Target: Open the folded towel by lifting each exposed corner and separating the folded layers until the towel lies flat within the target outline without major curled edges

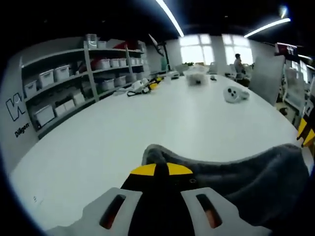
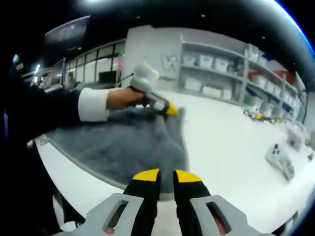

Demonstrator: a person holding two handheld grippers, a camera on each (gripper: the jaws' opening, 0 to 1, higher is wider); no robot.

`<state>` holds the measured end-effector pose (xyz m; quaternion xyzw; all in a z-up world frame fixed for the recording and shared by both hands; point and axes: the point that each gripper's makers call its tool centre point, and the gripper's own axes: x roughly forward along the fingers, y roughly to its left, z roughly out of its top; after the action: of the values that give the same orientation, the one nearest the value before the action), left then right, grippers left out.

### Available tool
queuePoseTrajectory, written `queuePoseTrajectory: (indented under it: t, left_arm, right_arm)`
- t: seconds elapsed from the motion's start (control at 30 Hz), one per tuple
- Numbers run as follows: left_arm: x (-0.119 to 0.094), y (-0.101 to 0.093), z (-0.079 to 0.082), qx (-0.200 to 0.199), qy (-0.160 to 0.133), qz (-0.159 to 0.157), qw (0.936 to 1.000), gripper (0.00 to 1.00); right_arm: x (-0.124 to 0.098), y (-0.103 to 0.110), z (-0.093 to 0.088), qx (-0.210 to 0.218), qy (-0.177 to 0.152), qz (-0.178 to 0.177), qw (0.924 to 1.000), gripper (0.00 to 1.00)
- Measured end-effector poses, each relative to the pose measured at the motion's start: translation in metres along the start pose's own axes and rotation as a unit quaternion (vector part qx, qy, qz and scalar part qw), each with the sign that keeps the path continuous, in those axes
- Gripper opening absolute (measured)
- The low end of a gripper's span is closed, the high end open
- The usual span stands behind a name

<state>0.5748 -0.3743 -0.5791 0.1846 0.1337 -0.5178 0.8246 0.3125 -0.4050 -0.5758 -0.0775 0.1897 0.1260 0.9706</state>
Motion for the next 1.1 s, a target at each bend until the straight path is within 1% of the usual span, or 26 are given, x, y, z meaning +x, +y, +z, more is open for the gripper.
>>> queuePoseTrajectory:
  t: [0.1,0.23,0.27,0.33,0.4,0.43,0.53,0.63,0.7,0.77,0.9,0.97,1.07,1.1]
  left_arm:
    - [0.001,-0.002,-0.002,0.019,-0.001,0.007,0.9998,0.16]
    - [0.002,-0.007,-0.001,0.022,-0.004,0.007,0.9997,0.19]
    - [0.002,-0.008,-0.001,0.024,-0.004,0.007,0.9997,0.19]
    - [0.002,-0.012,-0.001,0.029,-0.001,0.002,0.9996,0.17]
    - [0.002,-0.015,-0.004,0.038,0.008,0.0,0.9993,0.09]
    - [0.002,-0.017,-0.004,0.04,0.011,-0.004,0.9991,0.07]
    - [0.004,-0.023,-0.011,0.038,0.028,-0.011,0.9988,0.07]
    - [0.004,-0.025,-0.012,0.04,0.028,-0.008,0.9988,0.06]
    - [0.004,-0.027,-0.012,0.038,0.028,-0.011,0.9988,0.06]
    - [0.007,-0.023,-0.012,0.036,0.03,-0.013,0.9988,0.06]
    - [0.01,-0.023,-0.011,0.021,0.036,-0.015,0.999,0.08]
    - [0.011,-0.023,-0.01,0.02,0.037,-0.012,0.9991,0.1]
    - [0.014,-0.024,-0.009,0.018,0.037,-0.008,0.9991,0.12]
    - [0.019,-0.021,-0.007,0.017,0.037,-0.006,0.9992,0.13]
  right_arm:
    - [0.002,-0.005,-0.001,0.0,0.0,-0.009,1.0,0.07]
    - [0.009,0.003,-0.005,-0.015,0.012,0.006,0.9998,0.02]
    - [0.011,0.003,-0.006,-0.015,0.014,0.007,0.9998,0.0]
    - [0.013,0.002,-0.007,-0.014,0.017,0.006,0.9997,0.0]
    - [0.016,0.002,-0.009,-0.012,0.022,0.005,0.9997,0.0]
    - [0.017,0.002,-0.012,-0.011,0.027,0.007,0.9995,0.0]
    - [0.019,0.0,-0.018,-0.005,0.04,0.002,0.9992,0.0]
    - [0.017,-0.001,-0.018,0.009,0.039,0.001,0.9992,0.0]
    - [0.016,-0.002,-0.019,0.015,0.039,0.001,0.9991,0.0]
    - [0.015,-0.004,-0.02,0.032,0.039,-0.002,0.9987,0.0]
    - [0.016,-0.006,-0.02,0.033,0.039,-0.004,0.9987,0.0]
    - [0.015,-0.012,-0.021,0.03,0.045,-0.019,0.9984,0.0]
    - [0.015,-0.013,-0.021,0.031,0.047,-0.022,0.9982,0.0]
    - [0.015,-0.013,-0.021,0.029,0.048,-0.022,0.9982,0.0]
